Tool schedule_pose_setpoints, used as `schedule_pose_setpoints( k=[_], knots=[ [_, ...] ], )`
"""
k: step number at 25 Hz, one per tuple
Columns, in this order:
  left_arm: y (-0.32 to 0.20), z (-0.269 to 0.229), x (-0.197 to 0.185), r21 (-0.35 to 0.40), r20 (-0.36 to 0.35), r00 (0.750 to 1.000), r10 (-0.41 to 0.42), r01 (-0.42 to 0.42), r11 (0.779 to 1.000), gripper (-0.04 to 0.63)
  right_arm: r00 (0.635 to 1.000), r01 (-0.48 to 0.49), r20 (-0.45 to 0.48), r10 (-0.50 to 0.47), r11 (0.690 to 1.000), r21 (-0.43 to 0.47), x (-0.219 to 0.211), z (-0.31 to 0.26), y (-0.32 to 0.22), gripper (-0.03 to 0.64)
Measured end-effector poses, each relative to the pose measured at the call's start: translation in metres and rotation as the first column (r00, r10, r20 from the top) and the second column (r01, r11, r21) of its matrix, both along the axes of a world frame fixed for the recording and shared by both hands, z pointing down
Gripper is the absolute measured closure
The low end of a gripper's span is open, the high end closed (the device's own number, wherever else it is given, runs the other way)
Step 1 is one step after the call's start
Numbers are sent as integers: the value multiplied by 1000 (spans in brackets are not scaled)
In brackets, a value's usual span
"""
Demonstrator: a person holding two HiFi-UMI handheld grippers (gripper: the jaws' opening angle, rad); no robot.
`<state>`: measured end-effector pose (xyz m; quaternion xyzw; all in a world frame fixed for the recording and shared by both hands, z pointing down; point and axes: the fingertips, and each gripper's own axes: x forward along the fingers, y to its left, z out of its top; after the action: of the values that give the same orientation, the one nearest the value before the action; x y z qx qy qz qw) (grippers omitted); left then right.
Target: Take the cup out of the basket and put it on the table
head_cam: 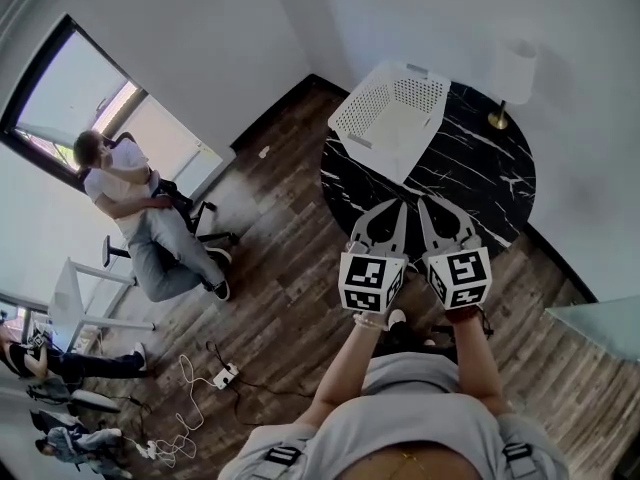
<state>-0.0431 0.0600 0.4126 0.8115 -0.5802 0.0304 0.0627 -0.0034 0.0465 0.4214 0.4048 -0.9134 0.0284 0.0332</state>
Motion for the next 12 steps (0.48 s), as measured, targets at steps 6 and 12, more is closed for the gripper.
schedule_pose_setpoints(
  k=[6, 12],
  knots=[
    [-17, -1, -11, 11, -21, 999, 46, -46, 999, 589, 999, -44, -2, 44, 999, 19, -13, -4, -15, 607],
    [-25, 0, -20, 9, -31, 998, 63, -63, 998, 589, 998, -64, -9, 64, 998, 21, -16, -5, -22, 607]
  ],
)
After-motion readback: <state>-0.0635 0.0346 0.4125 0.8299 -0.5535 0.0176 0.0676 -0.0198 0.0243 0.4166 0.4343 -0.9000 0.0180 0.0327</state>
